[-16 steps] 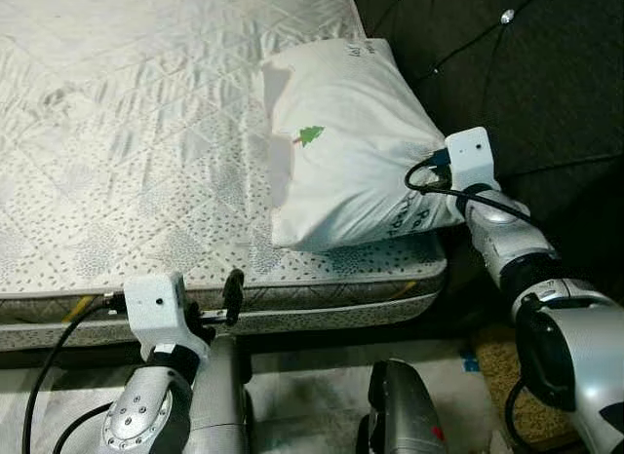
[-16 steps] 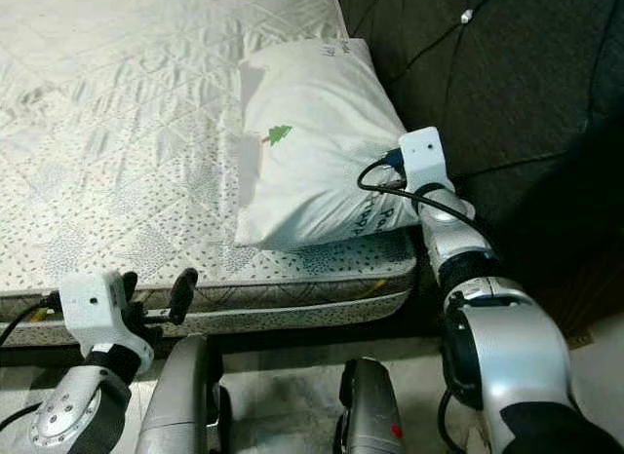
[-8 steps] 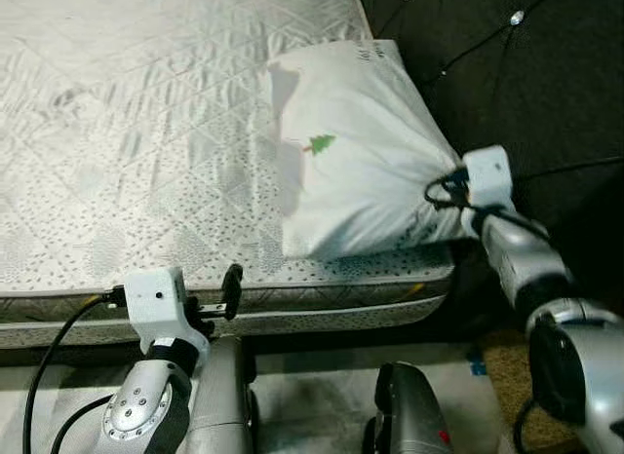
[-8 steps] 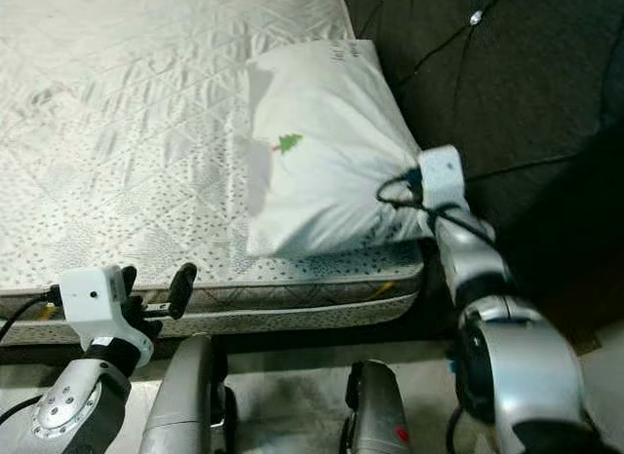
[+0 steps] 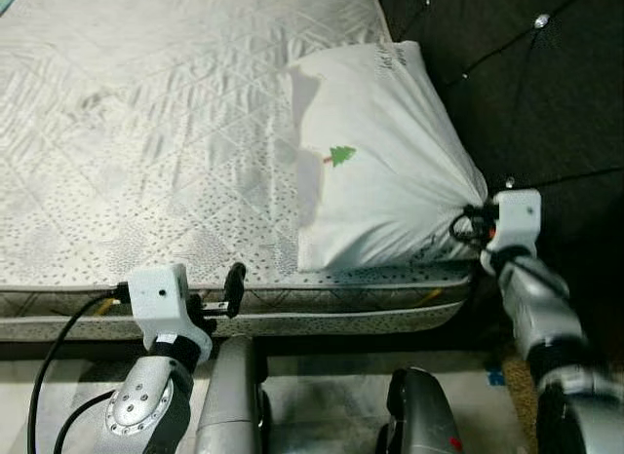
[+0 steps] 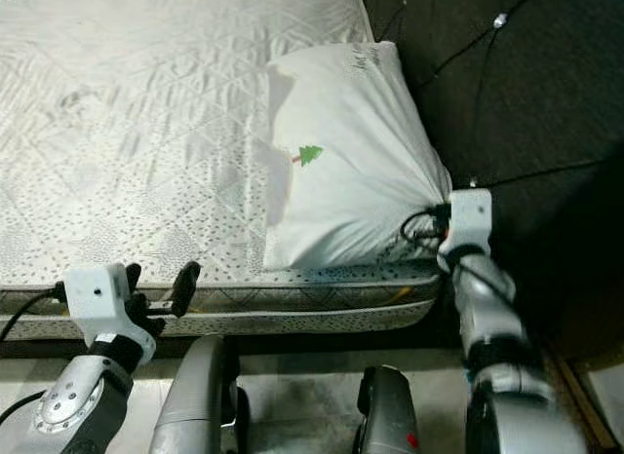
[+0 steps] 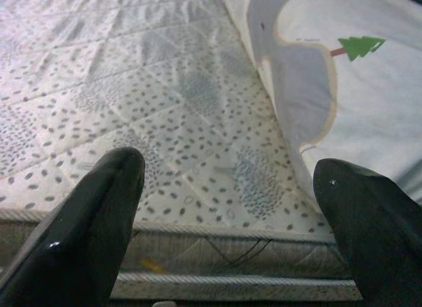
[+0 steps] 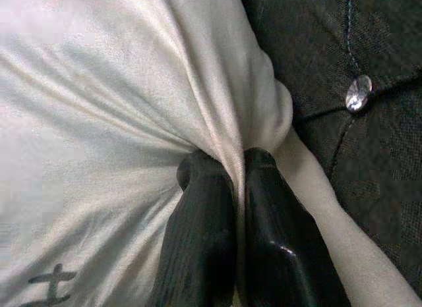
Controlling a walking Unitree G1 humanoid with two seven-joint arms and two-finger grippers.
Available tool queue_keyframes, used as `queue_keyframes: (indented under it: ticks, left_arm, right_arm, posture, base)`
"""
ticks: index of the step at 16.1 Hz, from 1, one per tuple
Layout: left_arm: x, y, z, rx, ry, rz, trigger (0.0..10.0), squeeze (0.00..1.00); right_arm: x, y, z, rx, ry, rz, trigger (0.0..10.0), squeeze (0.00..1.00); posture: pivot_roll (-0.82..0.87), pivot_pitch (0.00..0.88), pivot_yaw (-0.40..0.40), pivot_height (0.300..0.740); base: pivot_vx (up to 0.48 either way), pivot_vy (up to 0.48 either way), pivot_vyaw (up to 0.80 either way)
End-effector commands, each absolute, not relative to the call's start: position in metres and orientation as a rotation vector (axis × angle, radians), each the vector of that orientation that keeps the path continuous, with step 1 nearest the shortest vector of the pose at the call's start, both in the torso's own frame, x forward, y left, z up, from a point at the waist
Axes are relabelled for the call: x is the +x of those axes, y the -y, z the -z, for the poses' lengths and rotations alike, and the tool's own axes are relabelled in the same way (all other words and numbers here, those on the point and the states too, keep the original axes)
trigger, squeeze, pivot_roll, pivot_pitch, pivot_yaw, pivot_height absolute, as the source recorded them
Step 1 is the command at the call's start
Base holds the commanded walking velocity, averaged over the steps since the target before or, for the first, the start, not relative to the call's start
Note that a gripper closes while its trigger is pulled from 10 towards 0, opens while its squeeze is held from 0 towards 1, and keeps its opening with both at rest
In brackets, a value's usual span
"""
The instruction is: Clean up the room
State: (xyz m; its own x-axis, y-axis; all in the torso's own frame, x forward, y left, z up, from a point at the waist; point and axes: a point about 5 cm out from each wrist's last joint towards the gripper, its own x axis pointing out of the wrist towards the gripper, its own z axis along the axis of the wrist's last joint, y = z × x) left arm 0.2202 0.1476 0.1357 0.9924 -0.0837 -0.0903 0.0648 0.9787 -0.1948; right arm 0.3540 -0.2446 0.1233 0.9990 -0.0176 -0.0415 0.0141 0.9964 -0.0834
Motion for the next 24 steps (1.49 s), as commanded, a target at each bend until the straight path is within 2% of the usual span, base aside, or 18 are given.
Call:
queue_keyframes:
  ticks: [1,6,9,11,12,13,17,20,24]
  left_arm:
    - [0.22,-0.15,-0.133,-0.191,-0.106,0.077,10.0,0.0]
    - [0.222,-0.149,-0.134,-0.186,-0.101,0.087,10.0,0.0]
    - [0.223,-0.149,-0.133,-0.188,-0.1,0.092,10.0,0.0]
    - [0.225,-0.149,-0.133,-0.188,-0.099,0.093,10.0,0.0]
    - [0.225,-0.149,-0.133,-0.187,-0.098,0.093,10.0,0.0]
    - [0.226,-0.149,-0.133,-0.187,-0.097,0.092,10.0,0.0]
    - [0.227,-0.149,-0.133,-0.186,-0.093,0.083,10.0,0.0]
    - [0.228,-0.148,-0.134,-0.187,-0.089,0.085,10.0,0.0]
    - [0.23,-0.149,-0.135,-0.183,-0.08,0.08,10.0,0.0]
  right_arm:
    - [0.344,0.257,-0.122,-0.023,-0.019,0.099,0.0,0.0]
    - [0.311,0.235,-0.112,0.055,-0.005,0.1,0.0,0.0]
    - [0.299,0.229,-0.11,0.072,-0.036,0.1,0.0,0.0]
    - [0.303,0.22,-0.113,0.059,-0.045,0.057,0.0,0.0]
    - [0.306,0.216,-0.116,0.041,-0.043,0.037,6.0,0.0]
    - [0.309,0.211,-0.118,0.039,-0.042,0.028,10.0,0.0]
    - [0.32,0.196,-0.123,0.017,-0.049,-0.024,10.0,0.0]
    - [0.353,0.188,-0.141,-0.032,-0.012,-0.099,10.0,0.0]
    - [0.391,0.198,-0.179,-0.1,0.018,-0.102,10.0,0.0]
  posture:
    - [0.06,0.166,0.018,0.59]
    - [0.05,0.161,0.023,0.59]
    - [0.04,0.158,0.023,0.59]
    - [0.04,0.153,0.021,0.59]
    - [0.04,0.151,0.02,0.59]
    - [0.04,0.15,0.019,0.59]
    - [0.05,0.152,0.018,0.59]
    - [0.05,0.154,0.022,0.59]
    - [0.07,0.148,0.01,0.59]
  base:
    - [0.0,0.0,0.0]
    - [0.0,0.0,0.0]
    - [0.0,0.0,0.0]
    - [0.0,0.0,0.0]
    - [0.0,0.0,0.0]
    - [0.0,0.0,0.0]
    - [0.0,0.0,0.0]
    - [0.0,0.0,0.0]
    - [0.0,0.0,0.0]
